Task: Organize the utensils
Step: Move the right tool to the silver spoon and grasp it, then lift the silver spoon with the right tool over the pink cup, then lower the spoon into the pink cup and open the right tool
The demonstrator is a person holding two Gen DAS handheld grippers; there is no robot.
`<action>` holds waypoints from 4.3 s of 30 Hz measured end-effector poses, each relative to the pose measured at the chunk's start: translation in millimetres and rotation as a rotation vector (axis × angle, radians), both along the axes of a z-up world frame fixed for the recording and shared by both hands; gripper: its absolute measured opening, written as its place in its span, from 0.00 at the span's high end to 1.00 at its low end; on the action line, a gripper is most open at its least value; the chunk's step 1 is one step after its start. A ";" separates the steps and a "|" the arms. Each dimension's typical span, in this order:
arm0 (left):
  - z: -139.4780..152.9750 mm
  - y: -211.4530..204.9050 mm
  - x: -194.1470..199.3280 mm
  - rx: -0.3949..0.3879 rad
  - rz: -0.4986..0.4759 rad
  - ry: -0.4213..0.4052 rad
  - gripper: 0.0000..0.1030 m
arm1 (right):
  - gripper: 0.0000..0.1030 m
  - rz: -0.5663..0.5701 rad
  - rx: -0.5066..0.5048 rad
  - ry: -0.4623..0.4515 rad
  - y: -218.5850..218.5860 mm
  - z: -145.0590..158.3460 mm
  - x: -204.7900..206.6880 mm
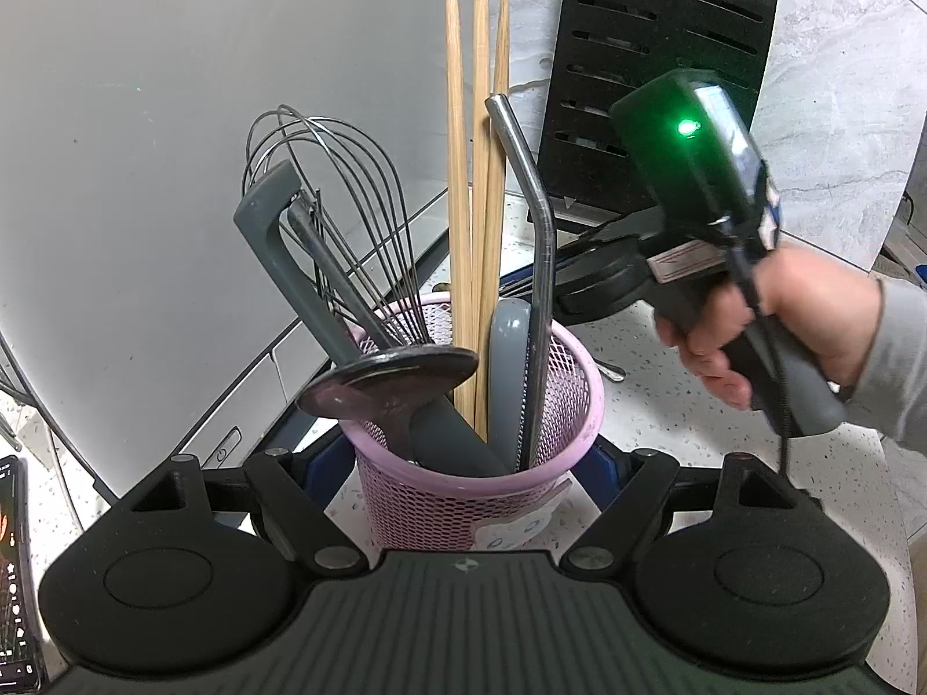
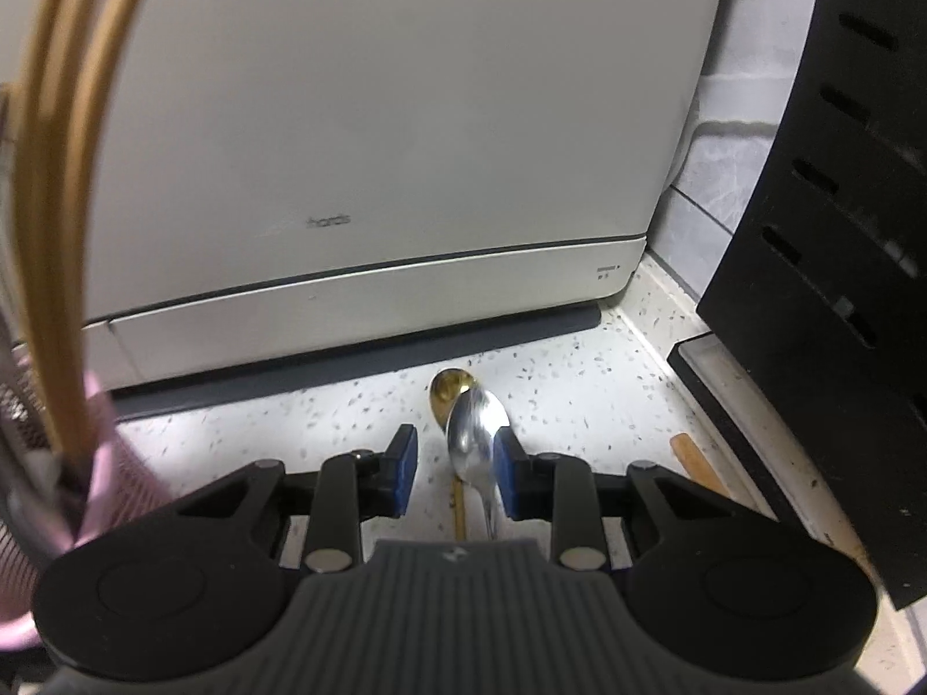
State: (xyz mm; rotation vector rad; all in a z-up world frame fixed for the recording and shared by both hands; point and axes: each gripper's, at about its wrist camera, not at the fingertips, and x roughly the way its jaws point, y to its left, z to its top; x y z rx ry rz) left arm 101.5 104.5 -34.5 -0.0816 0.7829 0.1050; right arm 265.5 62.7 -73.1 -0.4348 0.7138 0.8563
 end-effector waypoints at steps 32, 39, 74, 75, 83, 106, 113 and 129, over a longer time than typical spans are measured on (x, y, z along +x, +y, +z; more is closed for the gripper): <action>-1.0 -2.4 1.3 0.005 0.003 0.001 0.11 | 1.00 -0.058 0.001 -0.018 2.1 -5.5 6.9; -1.8 -2.4 0.6 0.005 0.000 0.000 0.11 | 1.00 -0.069 0.023 -0.011 -11.0 3.4 3.3; 1.3 -3.3 -2.1 -0.002 -0.050 0.001 0.11 | 1.00 -0.295 0.940 0.105 -129.0 75.5 -88.4; 1.5 -2.7 -2.3 -0.003 -0.051 0.001 0.11 | 1.00 -0.300 0.946 0.107 -127.4 74.5 -90.3; 0.6 -6.4 0.2 -0.001 -0.049 0.001 0.11 | 1.00 -0.311 1.018 0.105 -128.2 72.9 -94.9; 0.2 -6.6 -0.8 -0.004 -0.047 0.000 0.11 | 1.00 -0.127 0.752 -0.020 -128.2 52.0 -147.1; 0.3 -6.7 -0.7 -0.004 -0.047 0.000 0.11 | 1.00 -0.119 0.669 0.004 -118.5 43.7 -145.5; 0.4 -6.6 -1.6 -0.005 -0.049 0.006 0.11 | 0.97 -0.199 0.607 0.117 -110.4 37.0 -128.9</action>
